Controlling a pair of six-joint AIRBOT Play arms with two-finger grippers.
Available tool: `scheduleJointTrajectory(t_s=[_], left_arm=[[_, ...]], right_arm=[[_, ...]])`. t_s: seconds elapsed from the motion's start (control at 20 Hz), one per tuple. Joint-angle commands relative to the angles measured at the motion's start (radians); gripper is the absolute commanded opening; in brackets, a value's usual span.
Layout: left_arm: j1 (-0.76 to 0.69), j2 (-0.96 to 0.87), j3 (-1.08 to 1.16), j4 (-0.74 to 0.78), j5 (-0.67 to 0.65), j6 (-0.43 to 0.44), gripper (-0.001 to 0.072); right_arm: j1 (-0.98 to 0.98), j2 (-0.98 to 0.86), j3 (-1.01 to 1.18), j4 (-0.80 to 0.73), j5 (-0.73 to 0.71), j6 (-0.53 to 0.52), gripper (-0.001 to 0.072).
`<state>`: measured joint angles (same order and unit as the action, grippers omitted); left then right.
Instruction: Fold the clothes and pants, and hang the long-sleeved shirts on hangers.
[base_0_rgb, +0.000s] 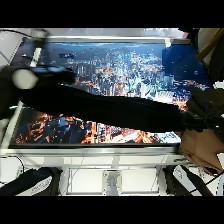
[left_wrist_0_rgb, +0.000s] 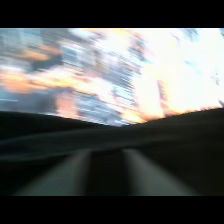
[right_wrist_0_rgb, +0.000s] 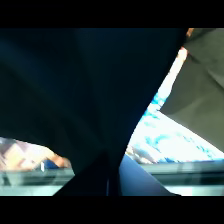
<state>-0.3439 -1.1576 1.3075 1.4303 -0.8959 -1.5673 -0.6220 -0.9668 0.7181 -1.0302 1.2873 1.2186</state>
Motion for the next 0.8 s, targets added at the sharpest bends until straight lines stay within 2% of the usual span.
scheduleJointTrajectory(t_s=[0.0, 0.05, 0.2, 0.4, 0.55, 0.75], left_arm=[[-0.208, -0.232, 0.000, -0.107, 0.161, 0.016, 0.0037], [-0.259, -0.292, 0.000, -0.108, 0.204, 0.016, 0.0011], [-0.377, -0.418, 0.000, -0.113, 0.260, -0.003, 0.0013], [-0.447, -0.517, 0.000, -0.284, 0.328, -0.002, 0.0013], [-0.446, -0.526, 0.000, -0.312, 0.343, 0.007, 0.0013], [-0.316, -0.382, 0.000, -0.158, 0.229, 0.012, 0.0013]], right_arm=[[-0.006, 0.087, 0.083, 0.120, 0.034, -0.002, 0.0006], [0.000, 0.090, 0.146, 0.171, 0.053, -0.002, 0.0007], [0.095, 0.089, 0.335, 0.243, 0.022, 0.003, 0.0006], [0.328, 0.054, 0.480, 0.241, -0.108, 0.053, 0.0006], [0.498, -0.040, 0.545, 0.240, -0.138, 0.067, 0.0006], [0.693, -0.243, 0.675, 0.204, -0.183, 0.077, 0.0006]])
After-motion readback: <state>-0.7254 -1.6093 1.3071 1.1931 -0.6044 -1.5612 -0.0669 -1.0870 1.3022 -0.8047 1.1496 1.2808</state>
